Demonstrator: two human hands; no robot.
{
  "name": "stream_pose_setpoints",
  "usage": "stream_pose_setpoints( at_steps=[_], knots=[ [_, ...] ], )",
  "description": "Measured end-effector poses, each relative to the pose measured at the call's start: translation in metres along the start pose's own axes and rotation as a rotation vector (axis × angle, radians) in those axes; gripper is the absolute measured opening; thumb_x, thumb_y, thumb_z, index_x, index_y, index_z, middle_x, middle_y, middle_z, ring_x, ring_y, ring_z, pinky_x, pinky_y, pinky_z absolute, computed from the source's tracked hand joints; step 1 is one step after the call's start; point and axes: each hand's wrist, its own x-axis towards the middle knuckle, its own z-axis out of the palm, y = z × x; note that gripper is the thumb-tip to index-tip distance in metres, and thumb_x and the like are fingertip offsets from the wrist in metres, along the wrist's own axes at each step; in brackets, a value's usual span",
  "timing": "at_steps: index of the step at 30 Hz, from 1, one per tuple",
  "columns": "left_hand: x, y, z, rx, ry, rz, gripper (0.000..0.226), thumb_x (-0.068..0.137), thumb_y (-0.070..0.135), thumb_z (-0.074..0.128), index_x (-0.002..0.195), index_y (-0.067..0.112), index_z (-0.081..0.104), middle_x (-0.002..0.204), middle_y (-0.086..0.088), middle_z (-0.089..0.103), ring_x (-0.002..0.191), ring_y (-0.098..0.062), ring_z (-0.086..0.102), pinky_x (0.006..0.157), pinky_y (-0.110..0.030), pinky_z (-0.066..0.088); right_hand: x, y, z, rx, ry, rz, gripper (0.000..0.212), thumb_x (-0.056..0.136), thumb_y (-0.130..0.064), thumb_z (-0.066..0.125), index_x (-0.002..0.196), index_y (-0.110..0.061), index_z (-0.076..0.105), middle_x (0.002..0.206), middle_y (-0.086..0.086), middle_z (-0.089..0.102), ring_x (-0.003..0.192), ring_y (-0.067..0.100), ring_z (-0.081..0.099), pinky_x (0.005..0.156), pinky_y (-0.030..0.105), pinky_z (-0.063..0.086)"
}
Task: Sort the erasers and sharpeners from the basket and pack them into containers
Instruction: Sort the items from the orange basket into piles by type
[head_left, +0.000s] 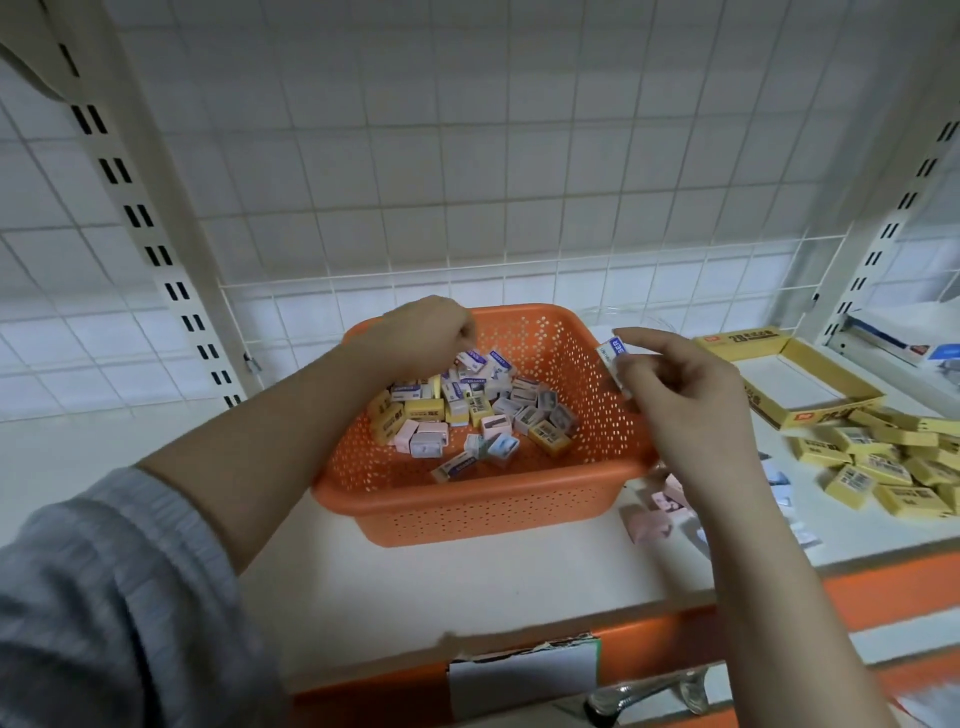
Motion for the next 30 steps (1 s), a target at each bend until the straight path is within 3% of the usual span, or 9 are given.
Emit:
stream_pose_setpoints(
  at_steps=[2, 5, 9, 11, 17, 21, 25, 27, 30],
  knots=[
    [-0.010, 0.005, -0.007, -0.065, 0.095, -0.017, 0.019, 0.097, 0.011, 0.038, 0.099, 0.010, 0.057, 0.104, -0.005, 0.055, 0.091, -0.020, 0.052, 0.080, -0.033, 0.043, 0.000, -0.002, -0.002, 0.020, 0.040, 0.017, 0.025, 0.089, -0.005, 0.056, 0.089, -0.027, 0.067, 0.073, 0.023, 0.063, 0.058, 0.004, 0.058, 0.062, 0.019, 0.047],
    [-0.029, 0.017, -0.013, -0.195, 0.221, -0.029, 0.018, 0.098, 0.008, 0.035, 0.099, 0.007, 0.053, 0.100, -0.007, 0.049, 0.087, -0.021, 0.048, 0.072, -0.025, 0.034, -0.001, -0.003, -0.005, 0.046, 0.100, 0.032, 0.023, 0.089, -0.008, 0.058, 0.091, -0.029, 0.067, 0.082, 0.015, 0.070, 0.069, 0.016, 0.061, 0.071, 0.037, 0.053],
    [-0.056, 0.043, -0.013, -0.478, 0.413, -0.076, 0.017, 0.099, 0.010, 0.036, 0.094, 0.010, 0.053, 0.087, -0.006, 0.054, 0.081, -0.017, 0.055, 0.062, -0.018, 0.038, -0.005, -0.003, -0.018, 0.004, 0.154, 0.012, 0.019, 0.090, -0.014, 0.060, 0.095, -0.030, 0.067, 0.079, 0.000, 0.070, 0.067, 0.007, 0.063, 0.073, 0.034, 0.053],
    [-0.069, 0.060, -0.013, -0.570, 0.481, -0.101, 0.017, 0.100, 0.014, 0.038, 0.091, 0.014, 0.052, 0.079, -0.003, 0.056, 0.069, -0.005, 0.055, 0.057, -0.011, 0.038, -0.006, -0.001, -0.031, -0.016, 0.177, 0.002, 0.017, 0.089, -0.015, 0.061, 0.098, -0.027, 0.068, 0.078, 0.005, 0.069, 0.069, 0.011, 0.063, 0.073, 0.036, 0.053],
    [-0.079, 0.132, -0.002, -0.630, 0.565, 0.045, 0.012, 0.096, 0.011, 0.048, 0.088, 0.019, 0.054, 0.079, 0.007, 0.057, 0.066, -0.003, 0.057, 0.062, -0.012, 0.039, -0.003, 0.015, -0.096, -0.024, 0.240, -0.028, 0.006, 0.088, -0.020, 0.066, 0.091, -0.024, 0.069, 0.074, 0.021, 0.063, 0.063, 0.006, 0.061, 0.067, 0.028, 0.049],
    [-0.074, 0.197, 0.016, -0.712, 0.538, 0.058, 0.010, 0.094, 0.011, 0.051, 0.090, 0.019, 0.056, 0.076, 0.010, 0.060, 0.070, -0.004, 0.061, 0.063, -0.010, 0.044, 0.001, 0.038, -0.162, -0.079, 0.249, -0.024, 0.006, 0.086, -0.023, 0.068, 0.083, -0.028, 0.069, 0.073, 0.027, 0.059, 0.064, 0.020, 0.054, 0.057, 0.028, 0.043],
    [-0.057, 0.274, 0.048, -0.830, 0.493, 0.023, 0.012, 0.096, 0.014, 0.047, 0.095, 0.020, 0.058, 0.075, 0.016, 0.061, 0.073, 0.007, 0.061, 0.060, -0.008, 0.046, 0.011, 0.062, -0.250, -0.103, 0.229, 0.014, 0.011, 0.086, -0.018, 0.068, 0.085, -0.029, 0.071, 0.071, 0.019, 0.060, 0.071, 0.020, 0.052, 0.070, 0.031, 0.041],
    [-0.044, 0.318, 0.060, -0.903, 0.470, -0.002, 0.017, 0.096, 0.015, 0.046, 0.091, 0.029, 0.056, 0.075, 0.017, 0.061, 0.073, 0.009, 0.060, 0.057, -0.006, 0.043, 0.022, 0.076, -0.298, -0.147, 0.238, 0.064, 0.016, 0.085, -0.014, 0.067, 0.089, -0.029, 0.071, 0.073, 0.008, 0.065, 0.073, 0.018, 0.054, 0.070, 0.031, 0.041],
    [-0.029, 0.379, 0.073, -0.972, 0.392, -0.013, 0.026, 0.096, 0.019, 0.045, 0.088, 0.042, 0.054, 0.077, 0.012, 0.065, 0.072, 0.007, 0.060, 0.055, -0.007, 0.041, 0.045, 0.101, -0.364, -0.257, 0.240, 0.106, 0.017, 0.084, -0.011, 0.066, 0.095, -0.023, 0.071, 0.080, 0.010, 0.066, 0.073, 0.019, 0.055, 0.070, 0.031, 0.043]
  ],
)
